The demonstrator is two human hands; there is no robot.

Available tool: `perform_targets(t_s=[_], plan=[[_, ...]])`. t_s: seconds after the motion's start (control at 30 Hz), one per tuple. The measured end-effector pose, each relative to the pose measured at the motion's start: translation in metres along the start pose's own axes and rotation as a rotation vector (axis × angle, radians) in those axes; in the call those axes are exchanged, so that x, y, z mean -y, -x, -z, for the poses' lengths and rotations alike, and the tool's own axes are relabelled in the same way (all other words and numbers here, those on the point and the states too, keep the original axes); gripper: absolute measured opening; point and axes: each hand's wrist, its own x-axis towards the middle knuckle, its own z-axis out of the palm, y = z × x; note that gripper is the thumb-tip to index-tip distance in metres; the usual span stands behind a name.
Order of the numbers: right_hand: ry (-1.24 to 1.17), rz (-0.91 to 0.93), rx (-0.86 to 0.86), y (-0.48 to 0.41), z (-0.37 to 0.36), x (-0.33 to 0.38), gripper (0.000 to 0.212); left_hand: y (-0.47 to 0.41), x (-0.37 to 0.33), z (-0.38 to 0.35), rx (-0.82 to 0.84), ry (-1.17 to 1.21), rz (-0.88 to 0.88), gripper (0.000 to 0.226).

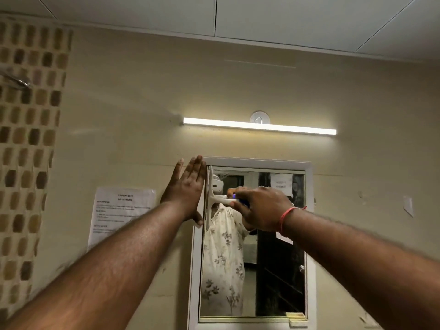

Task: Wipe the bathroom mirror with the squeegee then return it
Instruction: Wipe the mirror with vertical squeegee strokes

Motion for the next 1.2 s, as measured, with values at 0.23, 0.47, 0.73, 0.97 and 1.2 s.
perform_targets(t_s=[0.23,0.47,0.73,0.97,1.2], plan=[[-0.054,0.055,-0.006,-0.011,-0.017,-0.016,0.047,0.001,-0.007,0.005,0.032,0.008,0.072,0.185],[-0.135,0.182,-0.016,-0.014,-0.017,-0.021,0.046,0.005,-0.015,0.015,0.066,0.046,0.130,0.188],[0.001,0.252,-0.042,-0.010,-0.037,-0.026,0.060,0.015,-0.028,0.031,0.073,0.094,0.167,0.182],[-0.009,0.271,-0.094,0.012,-0.031,-0.050,0.056,0.021,-0.029,0.031,0.100,0.121,0.152,0.177],[0.014,0.258,-0.090,0.019,-0.033,-0.079,0.057,0.029,-0.031,0.023,0.104,0.115,0.114,0.167]])
